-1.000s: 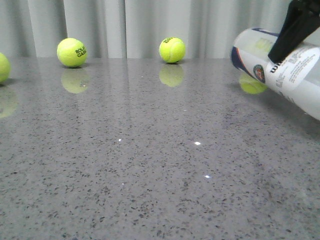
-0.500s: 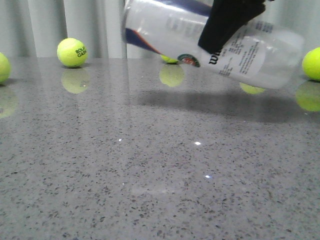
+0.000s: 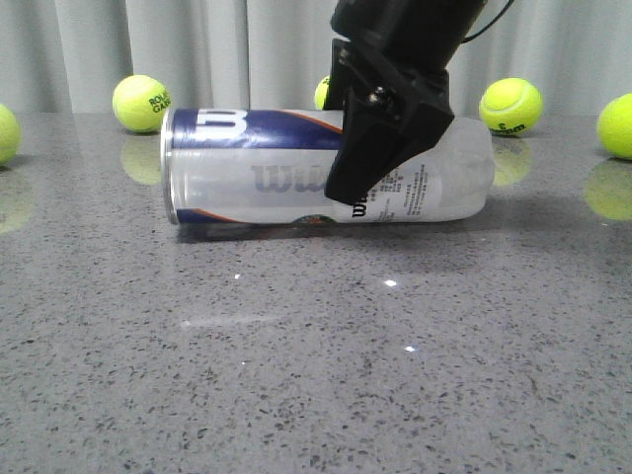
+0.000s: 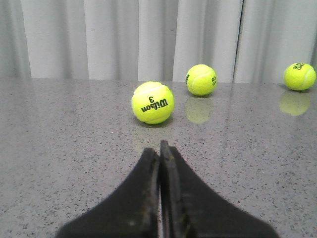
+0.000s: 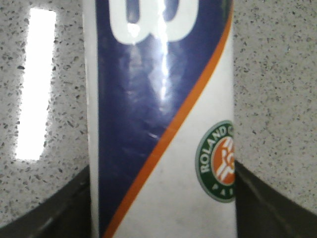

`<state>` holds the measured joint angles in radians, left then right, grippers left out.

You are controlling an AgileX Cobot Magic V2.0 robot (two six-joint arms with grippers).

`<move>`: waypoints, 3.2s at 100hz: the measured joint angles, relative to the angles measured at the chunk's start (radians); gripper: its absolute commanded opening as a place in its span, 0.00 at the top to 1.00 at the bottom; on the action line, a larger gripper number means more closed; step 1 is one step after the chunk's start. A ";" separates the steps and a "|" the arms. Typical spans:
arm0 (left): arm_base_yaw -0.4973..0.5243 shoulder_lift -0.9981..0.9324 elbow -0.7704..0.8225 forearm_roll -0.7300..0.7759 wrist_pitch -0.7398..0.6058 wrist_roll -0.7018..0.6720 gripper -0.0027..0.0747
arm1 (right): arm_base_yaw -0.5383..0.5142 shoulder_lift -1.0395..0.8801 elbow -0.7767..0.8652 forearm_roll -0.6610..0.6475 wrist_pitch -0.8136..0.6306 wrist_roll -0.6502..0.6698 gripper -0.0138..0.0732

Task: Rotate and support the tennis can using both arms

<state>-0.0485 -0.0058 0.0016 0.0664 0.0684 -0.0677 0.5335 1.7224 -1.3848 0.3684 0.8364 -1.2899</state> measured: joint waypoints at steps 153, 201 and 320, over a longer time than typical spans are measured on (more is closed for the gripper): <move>0.000 0.000 0.000 0.000 0.000 0.000 0.99 | 0.001 -0.510 0.142 -0.152 0.163 1.194 0.91; 0.000 0.000 0.000 0.000 0.000 0.000 0.99 | 0.001 -1.114 0.661 -0.354 -0.214 1.403 0.91; 0.000 0.564 -0.554 -0.060 0.628 0.000 0.43 | 0.001 -1.654 0.969 -0.356 -0.339 1.405 0.91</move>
<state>-0.0485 0.5578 -0.5524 0.0060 0.6966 -0.0677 0.5350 0.0689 -0.4153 0.0124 0.4969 0.1155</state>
